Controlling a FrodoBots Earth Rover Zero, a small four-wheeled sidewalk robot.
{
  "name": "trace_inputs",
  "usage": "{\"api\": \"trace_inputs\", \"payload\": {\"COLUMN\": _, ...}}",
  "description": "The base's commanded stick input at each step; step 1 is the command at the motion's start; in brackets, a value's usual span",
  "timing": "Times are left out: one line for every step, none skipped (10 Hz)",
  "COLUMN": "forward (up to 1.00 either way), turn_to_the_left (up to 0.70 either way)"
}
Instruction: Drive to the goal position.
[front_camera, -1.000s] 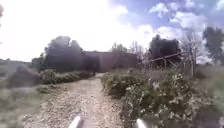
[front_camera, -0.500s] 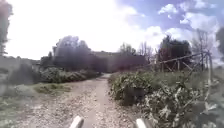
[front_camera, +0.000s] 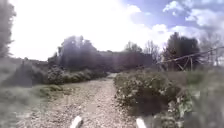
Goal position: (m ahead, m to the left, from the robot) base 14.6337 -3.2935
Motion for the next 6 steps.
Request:
{"api": "trace_inputs", "payload": {"forward": 0.7, "turn_to_the_left": 0.0}}
{"api": "trace_inputs", "payload": {"forward": 0.7, "turn_to_the_left": 0.0}}
{"api": "trace_inputs", "payload": {"forward": 0.7, "turn_to_the_left": 0.0}}
{"api": "trace_inputs", "payload": {"forward": 0.7, "turn_to_the_left": 0.0}}
{"api": "trace_inputs", "payload": {"forward": 0.7, "turn_to_the_left": 0.0}}
{"api": "trace_inputs", "payload": {"forward": 0.7, "turn_to_the_left": 0.0}}
